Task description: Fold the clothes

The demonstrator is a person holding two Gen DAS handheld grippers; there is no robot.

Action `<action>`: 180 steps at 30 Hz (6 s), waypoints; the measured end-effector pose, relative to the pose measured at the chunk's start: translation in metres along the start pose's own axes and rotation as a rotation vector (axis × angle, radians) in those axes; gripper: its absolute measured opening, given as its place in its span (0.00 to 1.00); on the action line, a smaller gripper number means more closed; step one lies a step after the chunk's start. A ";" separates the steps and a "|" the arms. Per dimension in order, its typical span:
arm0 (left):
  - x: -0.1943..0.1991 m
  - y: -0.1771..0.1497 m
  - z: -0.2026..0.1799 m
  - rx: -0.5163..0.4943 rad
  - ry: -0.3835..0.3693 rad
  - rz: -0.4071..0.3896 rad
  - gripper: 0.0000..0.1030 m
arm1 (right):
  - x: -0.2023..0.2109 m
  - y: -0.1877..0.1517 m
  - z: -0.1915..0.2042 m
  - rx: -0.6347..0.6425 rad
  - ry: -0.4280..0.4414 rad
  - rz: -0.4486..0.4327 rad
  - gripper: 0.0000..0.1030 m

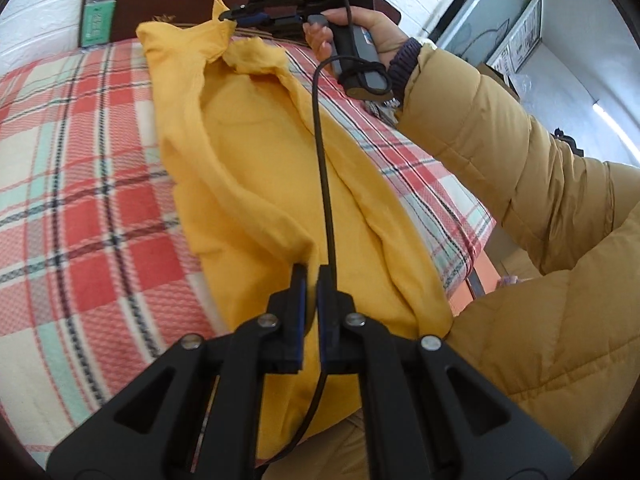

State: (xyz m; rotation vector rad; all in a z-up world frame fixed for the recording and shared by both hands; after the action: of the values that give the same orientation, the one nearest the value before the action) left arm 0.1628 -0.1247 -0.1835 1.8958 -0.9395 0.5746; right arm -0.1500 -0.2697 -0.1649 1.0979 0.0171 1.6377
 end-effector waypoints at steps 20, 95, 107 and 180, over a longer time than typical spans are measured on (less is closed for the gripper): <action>0.034 -0.028 -0.030 0.038 -0.035 -0.032 0.62 | 0.052 -0.104 0.030 0.265 0.014 0.111 0.45; 0.042 -0.094 -0.032 -0.179 -0.092 0.021 0.53 | 0.126 -0.352 0.108 0.783 0.130 0.347 0.11; 0.036 -0.081 -0.002 -0.073 0.008 -0.034 0.45 | 0.076 -0.327 0.154 0.840 0.191 0.350 0.37; 0.067 -0.102 -0.016 -0.025 -0.027 -0.132 0.67 | 0.177 -0.359 0.090 0.488 0.247 0.158 0.41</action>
State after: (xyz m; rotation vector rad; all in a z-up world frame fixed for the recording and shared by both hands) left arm 0.2848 -0.1055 -0.1821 1.9305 -0.8275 0.4583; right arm 0.1874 -0.0386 -0.1892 1.2730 0.5263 1.9629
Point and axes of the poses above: each gripper's, at about its wrist camera, not at the fingertips, and x roughly against the way its jaws point, z to its left, y to its top, the point moved 10 cm from there along -x, roughly the way its jaws point, and after that the axes turned 5 degrees about x, right-handed, at the moved point
